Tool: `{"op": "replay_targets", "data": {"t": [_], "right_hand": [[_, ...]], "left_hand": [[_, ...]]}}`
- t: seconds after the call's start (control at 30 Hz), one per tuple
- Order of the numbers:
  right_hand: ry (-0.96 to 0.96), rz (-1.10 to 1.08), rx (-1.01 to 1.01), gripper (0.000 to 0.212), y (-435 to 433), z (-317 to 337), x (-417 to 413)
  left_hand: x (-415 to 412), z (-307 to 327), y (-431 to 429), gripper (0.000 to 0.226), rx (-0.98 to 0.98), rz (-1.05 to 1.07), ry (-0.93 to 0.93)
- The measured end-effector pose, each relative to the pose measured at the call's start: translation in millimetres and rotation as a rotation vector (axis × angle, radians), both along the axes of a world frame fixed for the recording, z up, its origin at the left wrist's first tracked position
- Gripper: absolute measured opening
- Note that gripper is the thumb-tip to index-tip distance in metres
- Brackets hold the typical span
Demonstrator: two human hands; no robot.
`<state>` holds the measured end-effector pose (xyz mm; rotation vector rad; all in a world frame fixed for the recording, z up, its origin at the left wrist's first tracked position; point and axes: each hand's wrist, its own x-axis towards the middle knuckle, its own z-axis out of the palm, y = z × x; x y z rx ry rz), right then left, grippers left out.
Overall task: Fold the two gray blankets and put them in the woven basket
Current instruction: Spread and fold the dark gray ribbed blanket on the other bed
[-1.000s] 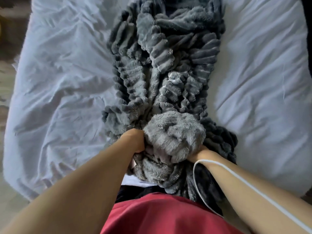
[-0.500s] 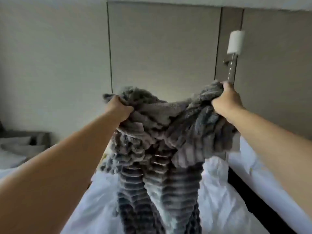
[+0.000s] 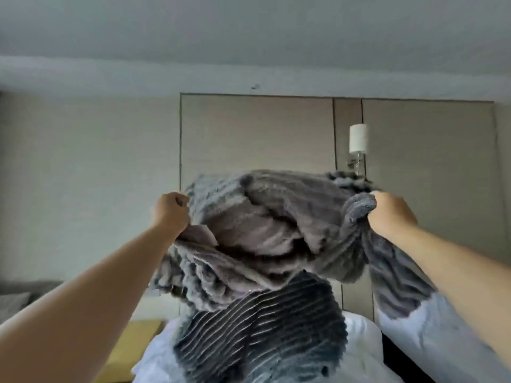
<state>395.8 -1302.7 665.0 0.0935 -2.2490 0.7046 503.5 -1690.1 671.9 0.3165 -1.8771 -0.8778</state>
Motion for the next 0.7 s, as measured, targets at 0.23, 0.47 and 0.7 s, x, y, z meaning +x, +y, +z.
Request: {"op": "replay_targets", "data": {"t": [0.23,0.47,0.7], "right_hand": [[-0.345,0.086,0.156,0.032,9.7,-126.7,-5.6],[-0.879,0.264,0.423,0.034,11.1,-326.9,39.5],[-1.365,0.397,0.33,0.039,-18.0,-478.9,121.3]], "left_hand": [[-8.3,-107.8,-10.7,0.032,0.093,-0.028,-0.207],[20.6,-287.4,5.4,0.023,0.05,0.019,-0.648],[74.6,-442.9,73.3,0.018,-0.008,-0.292,-1.12]]}}
